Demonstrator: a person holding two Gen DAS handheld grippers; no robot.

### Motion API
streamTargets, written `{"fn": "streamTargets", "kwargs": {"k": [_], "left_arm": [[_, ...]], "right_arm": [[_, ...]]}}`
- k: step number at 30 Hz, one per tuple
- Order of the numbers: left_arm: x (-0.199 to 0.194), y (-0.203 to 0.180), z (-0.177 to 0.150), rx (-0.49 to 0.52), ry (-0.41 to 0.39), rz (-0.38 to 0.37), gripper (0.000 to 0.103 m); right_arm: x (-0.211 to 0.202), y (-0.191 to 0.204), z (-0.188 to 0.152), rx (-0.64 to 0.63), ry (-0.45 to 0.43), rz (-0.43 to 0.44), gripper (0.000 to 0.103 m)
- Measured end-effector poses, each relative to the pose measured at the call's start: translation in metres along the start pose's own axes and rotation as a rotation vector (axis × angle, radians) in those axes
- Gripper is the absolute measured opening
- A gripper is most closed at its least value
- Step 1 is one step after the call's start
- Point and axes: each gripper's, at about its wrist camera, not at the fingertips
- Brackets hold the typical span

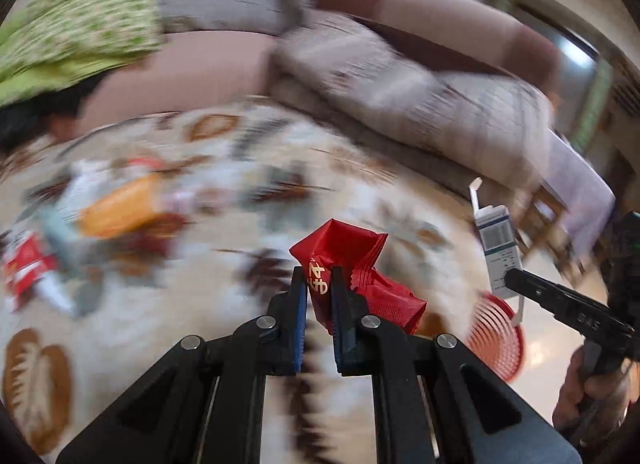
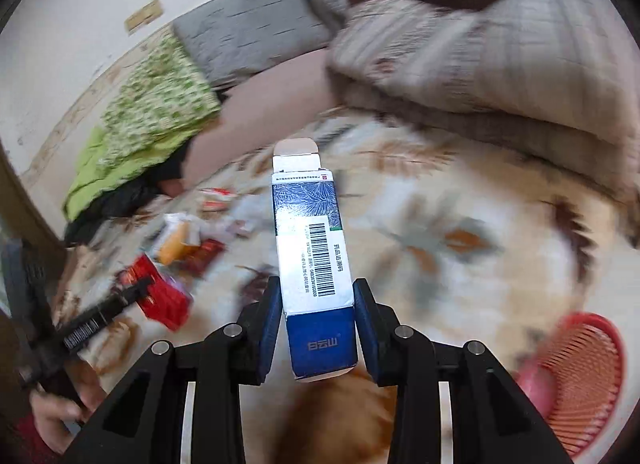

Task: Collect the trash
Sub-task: 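Carry both items to the red wastebasket and open both tools to drop them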

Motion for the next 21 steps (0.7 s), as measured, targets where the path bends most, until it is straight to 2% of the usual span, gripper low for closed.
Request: {"fn": "streamTargets", "kwargs": {"k": [4, 8, 12, 15, 17, 18, 19, 20, 21], "left_arm": [[0.045, -0.068, 0.001, 0.082, 0.098, -0.138, 0.01], [0.084, -0.122, -0.001, 0.097, 0.172, -0.258, 0.01], [0.13, -0.168, -0.005, 0.116, 0.252, -0.31, 0.01], [0.16, -0.19, -0.012, 0.124, 0.296, -0.321, 0.011], [0.179, -0.201, -0.017, 0.13, 0.334, -0.322, 0.022], [0.19, -0.204, -0.018, 0.119, 0.37, -0.305, 0.049], [0.195, -0.204, -0.018, 0.099, 0.378, -0.292, 0.061], [0.196, -0.202, -0.018, 0.084, 0.361, -0.298, 0.061], [0.193, -0.201, -0.016, 0.077, 0.339, -0.314, 0.061]], "right_arm": [[-0.024, -0.08, -0.023, 0.095, 0.025, -0.118, 0.038], [-0.045, -0.146, -0.045, 0.191, 0.045, -0.226, 0.038], [-0.051, -0.2, -0.065, 0.29, 0.079, -0.279, 0.038], [-0.048, -0.22, -0.074, 0.322, 0.095, -0.297, 0.039], [-0.042, -0.235, -0.081, 0.35, 0.111, -0.308, 0.04], [-0.039, -0.24, -0.083, 0.352, 0.116, -0.308, 0.04], [-0.034, -0.242, -0.085, 0.351, 0.125, -0.316, 0.042], [-0.031, -0.247, -0.088, 0.35, 0.138, -0.325, 0.046], [-0.028, -0.249, -0.09, 0.351, 0.144, -0.329, 0.056]]}}
Point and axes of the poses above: each gripper's, at about its wrist camera, not at the fingertips, and x roughly the way its jaws point, y to its left, z to its top, and after that the axes turned 15 degrees about -z, right-handed
